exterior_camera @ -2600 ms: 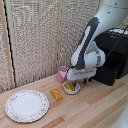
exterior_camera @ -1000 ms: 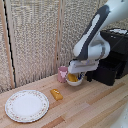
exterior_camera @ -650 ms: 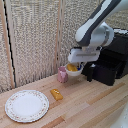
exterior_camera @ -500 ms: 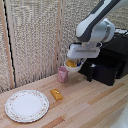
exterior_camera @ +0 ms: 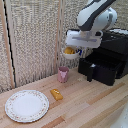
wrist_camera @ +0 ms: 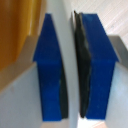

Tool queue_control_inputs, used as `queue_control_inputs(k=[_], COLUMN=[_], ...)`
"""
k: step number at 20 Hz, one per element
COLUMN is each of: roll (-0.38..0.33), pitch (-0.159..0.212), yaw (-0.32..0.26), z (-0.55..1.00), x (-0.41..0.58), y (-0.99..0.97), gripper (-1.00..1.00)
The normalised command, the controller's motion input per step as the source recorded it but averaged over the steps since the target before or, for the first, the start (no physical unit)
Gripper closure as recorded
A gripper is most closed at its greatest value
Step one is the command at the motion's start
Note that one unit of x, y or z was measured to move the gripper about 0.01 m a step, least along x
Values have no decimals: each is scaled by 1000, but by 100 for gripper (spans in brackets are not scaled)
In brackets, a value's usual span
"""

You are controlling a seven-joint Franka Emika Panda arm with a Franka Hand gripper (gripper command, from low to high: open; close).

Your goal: Please go towards the air fryer and gently seize its handle using your gripper. Slowly reveal the interior of the air fryer by pulling the handle outward. Head to the bowl filled with hot dogs and firmly but gently grasp it. Carefully place it inside the now-open air fryer.

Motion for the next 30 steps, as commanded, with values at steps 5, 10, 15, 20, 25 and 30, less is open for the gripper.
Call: queue_control_inputs(k=[5,10,15,20,25,30], roll=[-21,0,0,0,0,0], pitch=[34,10,21,26,45,122], yaw=[-177,-127,-144,-242,-249,-166], z=[659,393,159,10,-14,-69], x=[481,342,76,3,65,73], y=[-526,-746,-774,-553,-523,-693], gripper=[100,100,100,100,100,100])
